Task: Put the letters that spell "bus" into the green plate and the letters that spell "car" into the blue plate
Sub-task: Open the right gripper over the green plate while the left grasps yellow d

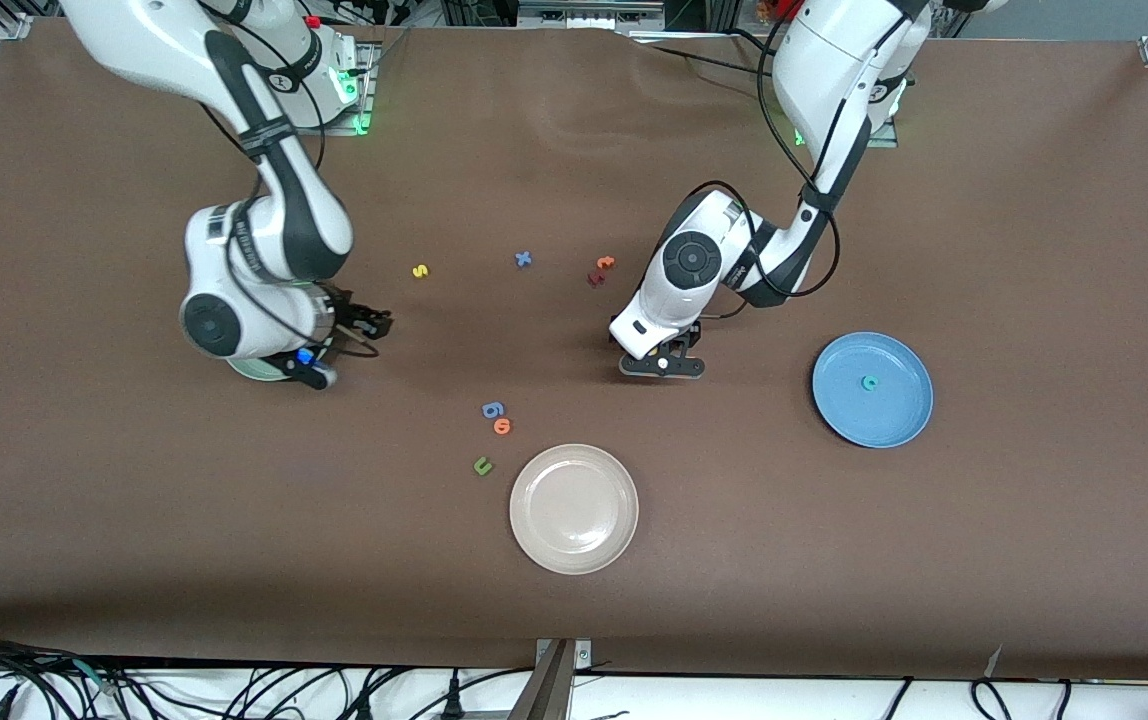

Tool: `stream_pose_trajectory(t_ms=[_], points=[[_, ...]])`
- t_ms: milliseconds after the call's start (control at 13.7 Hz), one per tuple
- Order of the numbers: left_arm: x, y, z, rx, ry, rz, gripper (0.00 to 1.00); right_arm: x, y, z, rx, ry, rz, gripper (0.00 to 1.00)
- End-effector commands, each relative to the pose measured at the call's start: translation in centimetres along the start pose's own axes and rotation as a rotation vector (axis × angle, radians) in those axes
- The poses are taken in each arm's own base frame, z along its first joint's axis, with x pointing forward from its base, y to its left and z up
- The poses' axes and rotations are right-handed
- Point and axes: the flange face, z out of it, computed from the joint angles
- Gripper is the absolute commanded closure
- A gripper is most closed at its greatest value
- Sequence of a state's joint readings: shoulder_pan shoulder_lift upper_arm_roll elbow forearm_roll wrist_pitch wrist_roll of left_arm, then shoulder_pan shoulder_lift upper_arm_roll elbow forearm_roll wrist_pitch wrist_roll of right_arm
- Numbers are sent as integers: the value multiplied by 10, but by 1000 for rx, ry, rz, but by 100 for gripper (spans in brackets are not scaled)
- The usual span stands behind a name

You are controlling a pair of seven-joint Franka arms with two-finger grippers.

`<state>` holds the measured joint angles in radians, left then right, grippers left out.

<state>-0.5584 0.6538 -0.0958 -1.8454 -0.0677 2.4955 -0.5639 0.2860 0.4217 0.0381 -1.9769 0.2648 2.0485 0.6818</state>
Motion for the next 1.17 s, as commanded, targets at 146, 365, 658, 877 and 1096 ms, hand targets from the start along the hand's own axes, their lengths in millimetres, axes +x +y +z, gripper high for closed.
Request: stream_pose_trajectory(t_ms=[146, 365, 658, 877, 1096], points=[[-2, 0, -2, 14, 20, -13, 48, -61, 10, 47, 102, 129, 138, 25], [-3, 0, -1, 14, 20, -15, 58, -85, 27, 44, 97, 135, 204, 25], [-3, 0, 0, 16, 16, -16, 71, -97, 45, 53, 80, 135, 247, 25], [1, -2, -3, 16, 15, -22, 72, -94, 52, 68, 111, 173, 255, 25], [21, -16, -28, 29, 1, -35, 72, -92, 50, 84, 125, 188, 262, 25]])
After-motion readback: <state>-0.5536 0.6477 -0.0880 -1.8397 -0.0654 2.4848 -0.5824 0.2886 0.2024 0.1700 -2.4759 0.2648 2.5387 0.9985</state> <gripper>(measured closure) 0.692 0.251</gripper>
